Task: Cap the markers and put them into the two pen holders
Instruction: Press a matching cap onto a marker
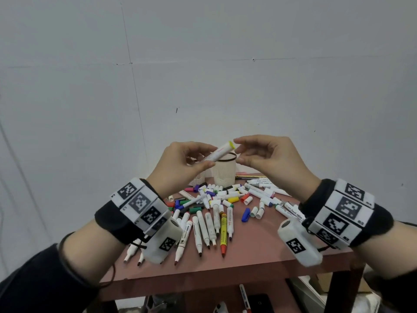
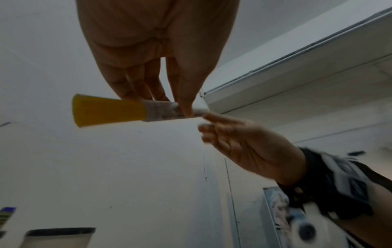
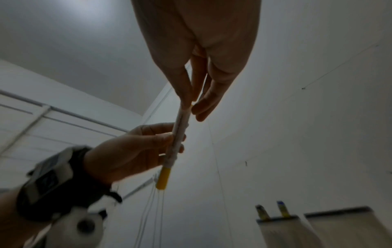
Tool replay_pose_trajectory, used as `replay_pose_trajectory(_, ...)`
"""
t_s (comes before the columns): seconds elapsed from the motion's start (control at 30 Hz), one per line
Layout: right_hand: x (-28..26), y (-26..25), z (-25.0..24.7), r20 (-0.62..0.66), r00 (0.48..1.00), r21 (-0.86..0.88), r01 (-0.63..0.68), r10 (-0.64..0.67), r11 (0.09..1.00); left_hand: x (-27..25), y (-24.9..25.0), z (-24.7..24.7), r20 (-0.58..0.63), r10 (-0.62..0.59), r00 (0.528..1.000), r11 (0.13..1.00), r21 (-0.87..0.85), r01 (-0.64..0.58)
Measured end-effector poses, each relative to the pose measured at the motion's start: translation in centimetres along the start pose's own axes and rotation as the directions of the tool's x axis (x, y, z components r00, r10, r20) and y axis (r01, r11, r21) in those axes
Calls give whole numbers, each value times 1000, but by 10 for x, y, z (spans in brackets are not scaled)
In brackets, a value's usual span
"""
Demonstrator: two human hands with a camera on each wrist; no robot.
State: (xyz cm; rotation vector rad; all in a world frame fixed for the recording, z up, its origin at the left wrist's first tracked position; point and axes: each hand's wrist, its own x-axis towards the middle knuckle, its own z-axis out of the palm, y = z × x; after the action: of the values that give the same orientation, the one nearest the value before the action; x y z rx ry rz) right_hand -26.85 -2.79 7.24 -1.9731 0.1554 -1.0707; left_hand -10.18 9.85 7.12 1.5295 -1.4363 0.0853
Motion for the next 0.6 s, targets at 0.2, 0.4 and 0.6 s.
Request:
replay_pose_trajectory(0.2,8,43,3,139,979,-284,-104,149,953,30,-31,-21,-94,-131,987,986,-118,119)
replay_pose_trajectory(0.4,22,83,18,468,838,-658,120,279,744,73,-73,-29,-159,-191,969,982,-26,189)
replay_pose_trajectory(0.6,37,108,39,658,561,-753,483,502,447,104,-114,-26,-279,-243,929,953,111,283)
